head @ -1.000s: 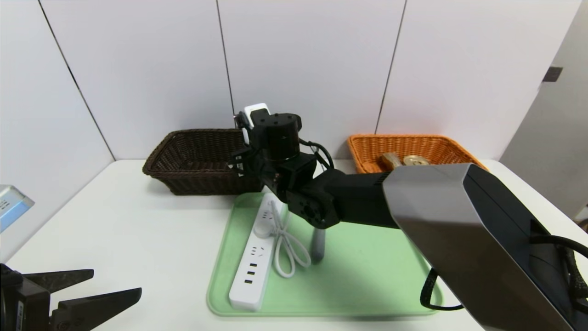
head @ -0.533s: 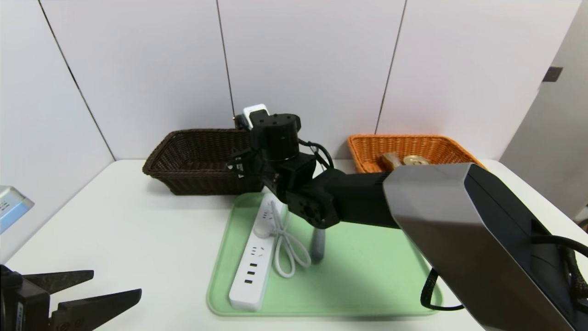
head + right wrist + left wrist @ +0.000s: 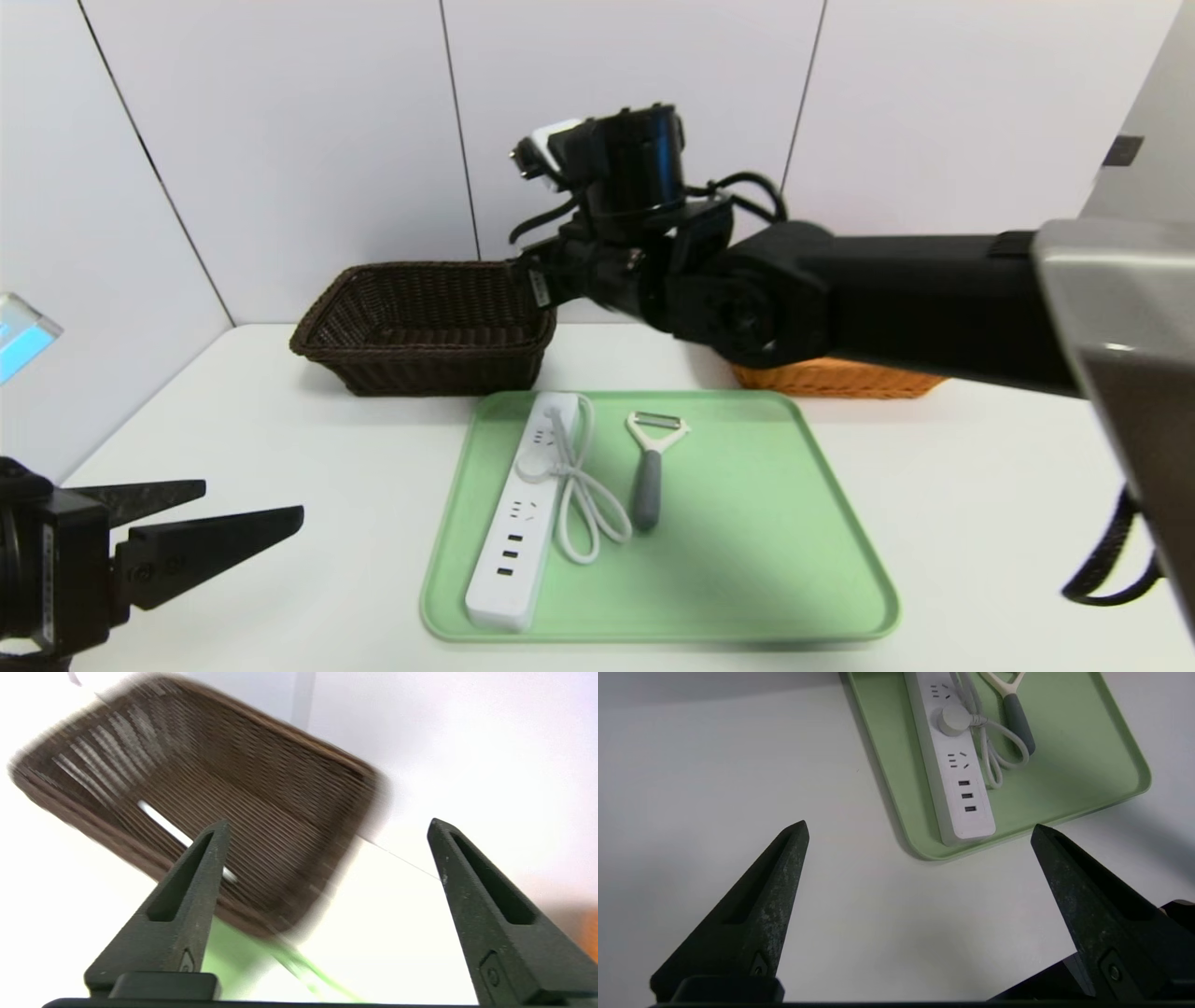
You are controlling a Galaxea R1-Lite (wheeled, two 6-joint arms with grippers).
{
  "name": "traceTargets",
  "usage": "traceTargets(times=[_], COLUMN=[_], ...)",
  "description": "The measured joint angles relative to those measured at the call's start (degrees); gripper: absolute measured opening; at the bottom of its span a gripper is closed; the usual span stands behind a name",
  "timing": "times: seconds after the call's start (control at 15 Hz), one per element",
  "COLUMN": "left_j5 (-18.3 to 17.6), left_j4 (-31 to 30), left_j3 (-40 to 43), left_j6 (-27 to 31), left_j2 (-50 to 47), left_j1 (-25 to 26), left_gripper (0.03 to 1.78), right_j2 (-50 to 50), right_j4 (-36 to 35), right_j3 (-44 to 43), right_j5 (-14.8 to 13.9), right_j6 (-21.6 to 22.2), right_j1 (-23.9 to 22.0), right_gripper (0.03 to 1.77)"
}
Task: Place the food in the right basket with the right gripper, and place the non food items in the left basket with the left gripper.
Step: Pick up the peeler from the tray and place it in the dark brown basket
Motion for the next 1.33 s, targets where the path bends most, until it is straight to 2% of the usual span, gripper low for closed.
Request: traceTargets(times=[0.2,0.4,0.47,0.6,0.73,0.87,1.0,1.13,1.2,1.33], left_j5=[0.0,0.06,0.15,0.41,1.11,1.73,1.71,1.63,1.62,1.52], left_j4=[1.27,5.38,6.4,7.53,8.47,8.36,8.16,7.47,7.36,7.31], left_j3=[-7.19,-14.52,-16.43,-20.11,-22.74,-24.0,-24.31,-24.26,-24.17,-24.06], left_j6=[0.0,-1.11,-2.16,-5.6,-7.52,-7.63,-7.58,-7.72,-7.75,-7.86], left_j2=[4.57,9.92,11.68,15.54,19.13,21.75,23.1,23.65,23.76,23.78], left_j1=[-0.24,-3.88,-5.89,-9.56,-11.79,-13.91,-15.19,-15.7,-15.85,-15.92], left_gripper=[1.69,1.69,1.69,1.69,1.69,1.69,1.69,1.69,1.69,1.69], right_j2=[-6.62,-11.85,-13.24,-15.66,-17.64,-19.05,-19.87,-20.72,-21.07,-21.97], right_j4=[12.68,28.23,33.51,44.39,55.1,63.51,65.91,67.12,67.37,67.47], right_j3=[0.15,0.23,0.26,0.26,0.26,0.26,0.26,0.63,0.76,1.08], right_j5=[-1.35,0.35,1.51,6.11,9.64,11.08,10.69,10.03,8.66,4.02], right_j6=[2.05,11.11,14.99,22.76,27.64,29.44,30.65,29.79,29.01,26.67], right_j1=[-4.11,-8.11,-9.46,-12.41,-14.06,-14.99,-15.43,-15.3,-15.3,-15.3], right_gripper=[1.56,1.61,1.62,1.64,1.66,1.67,1.68,1.69,1.69,1.69])
